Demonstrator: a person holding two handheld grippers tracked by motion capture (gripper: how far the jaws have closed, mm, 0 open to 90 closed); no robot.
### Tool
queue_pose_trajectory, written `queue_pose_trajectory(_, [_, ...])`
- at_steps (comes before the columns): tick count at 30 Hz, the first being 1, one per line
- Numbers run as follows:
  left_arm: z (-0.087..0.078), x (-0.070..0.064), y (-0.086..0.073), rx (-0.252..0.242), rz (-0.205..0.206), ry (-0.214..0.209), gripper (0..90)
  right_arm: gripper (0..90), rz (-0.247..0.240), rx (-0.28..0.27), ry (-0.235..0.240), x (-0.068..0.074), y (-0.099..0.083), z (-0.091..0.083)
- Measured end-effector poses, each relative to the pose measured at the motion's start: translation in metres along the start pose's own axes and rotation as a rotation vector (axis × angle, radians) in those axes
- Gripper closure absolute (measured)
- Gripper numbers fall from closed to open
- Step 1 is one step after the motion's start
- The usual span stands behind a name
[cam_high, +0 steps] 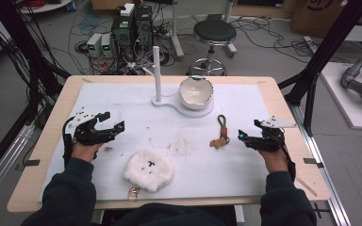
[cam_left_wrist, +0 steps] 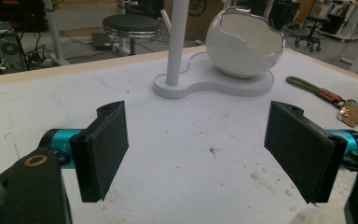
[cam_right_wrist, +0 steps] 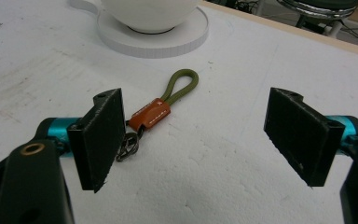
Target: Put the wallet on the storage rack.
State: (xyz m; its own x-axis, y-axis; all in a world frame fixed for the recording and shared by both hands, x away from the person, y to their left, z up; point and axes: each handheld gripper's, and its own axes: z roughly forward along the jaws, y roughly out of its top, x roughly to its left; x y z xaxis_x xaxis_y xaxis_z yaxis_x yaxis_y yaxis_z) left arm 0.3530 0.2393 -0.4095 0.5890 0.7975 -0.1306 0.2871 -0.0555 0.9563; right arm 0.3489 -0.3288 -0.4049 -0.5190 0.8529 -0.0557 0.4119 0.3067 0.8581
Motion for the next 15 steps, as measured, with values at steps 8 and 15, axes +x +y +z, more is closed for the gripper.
queue_pose_trajectory(8, [0.012,-0.008,-0.005,0.08,0.002,-0.086,21.4,21.0,0.012,-0.007,0.009,-0.002,-0.001,-0.001])
queue_pose_trajectory(15, [0.032,-0.027,-0.019,0.302,0.064,-0.233,22.2,21.0,0.011,-0.006,0.014,-0.002,-0.001,0.0])
